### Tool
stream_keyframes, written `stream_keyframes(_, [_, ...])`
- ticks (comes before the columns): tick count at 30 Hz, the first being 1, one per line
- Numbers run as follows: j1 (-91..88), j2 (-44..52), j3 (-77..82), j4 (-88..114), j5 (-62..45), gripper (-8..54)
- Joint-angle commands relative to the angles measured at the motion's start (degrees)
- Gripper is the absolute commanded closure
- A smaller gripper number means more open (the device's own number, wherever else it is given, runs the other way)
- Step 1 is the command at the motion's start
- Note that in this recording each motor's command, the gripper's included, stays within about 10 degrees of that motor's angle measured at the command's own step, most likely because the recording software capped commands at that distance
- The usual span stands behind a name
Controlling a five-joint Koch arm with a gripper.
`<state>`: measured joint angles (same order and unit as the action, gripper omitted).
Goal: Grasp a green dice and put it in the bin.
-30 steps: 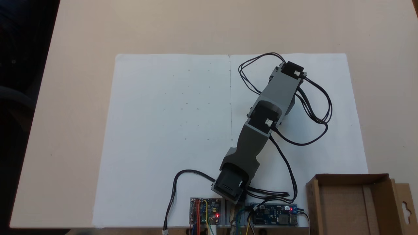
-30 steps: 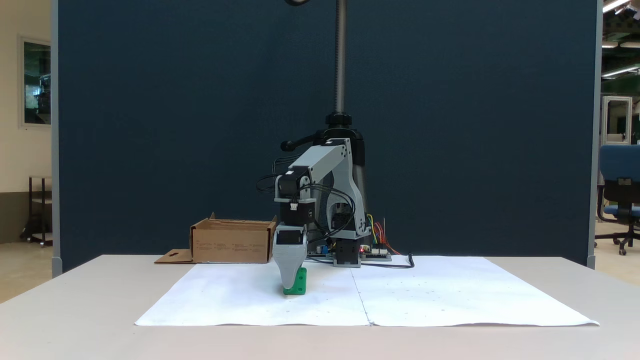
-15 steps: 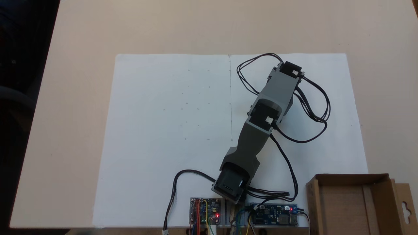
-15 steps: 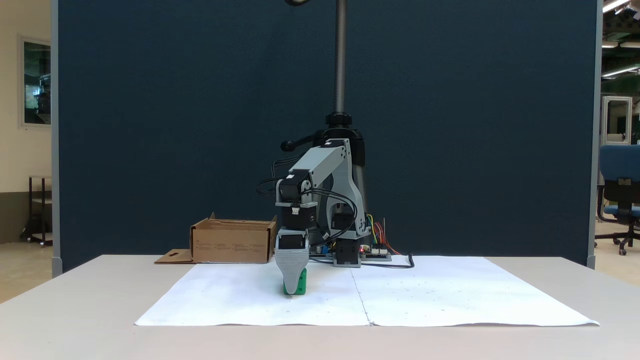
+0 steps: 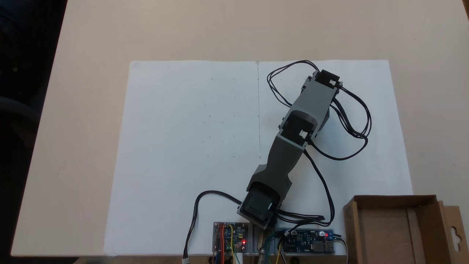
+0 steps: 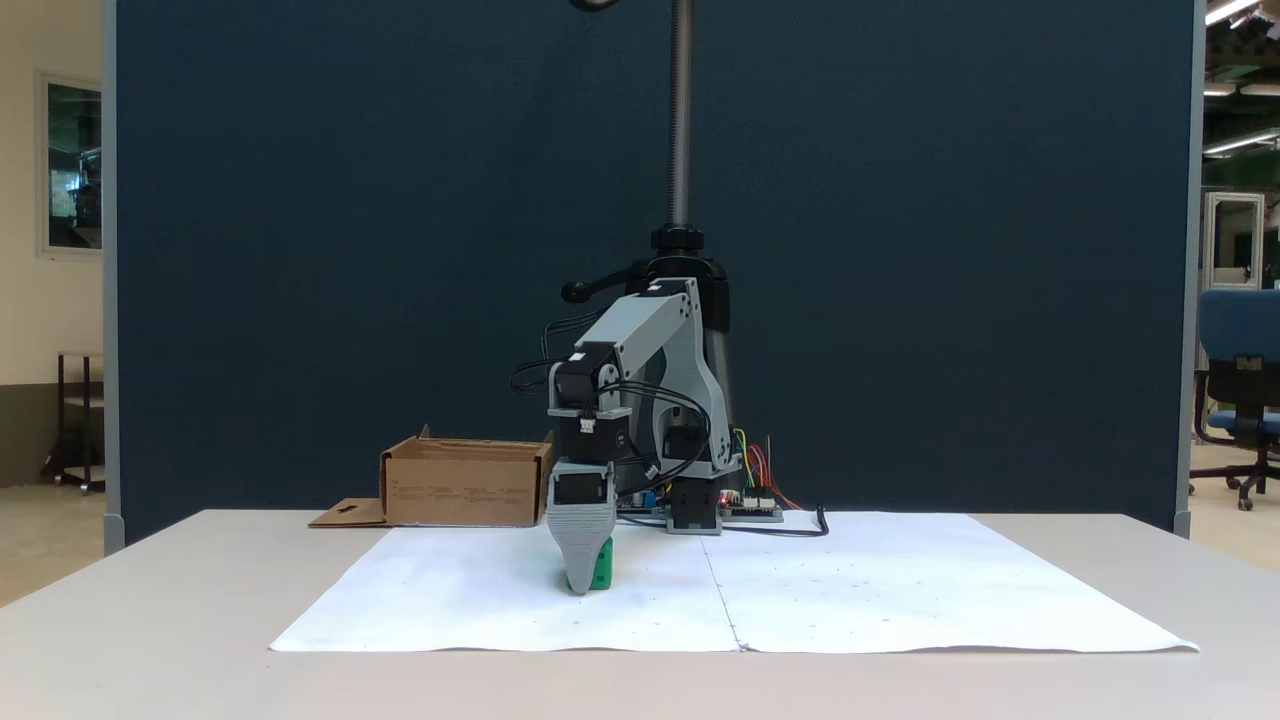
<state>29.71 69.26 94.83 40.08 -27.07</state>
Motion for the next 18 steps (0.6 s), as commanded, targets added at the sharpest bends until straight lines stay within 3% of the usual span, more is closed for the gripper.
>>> stream_keyframes(1, [0.7,1.3,-1.9,-1.8,-3.6,9.1])
stream_keyframes(6, [1.1,1.1,-1.9,-1.8,-3.6,9.4])
stream_keyframes(9, [1.2,1.1,-1.9,-2.0,-3.5,16.2])
stream_keyframes(18, [1.1,1.1,-1.9,-2.0,-3.4,19.2])
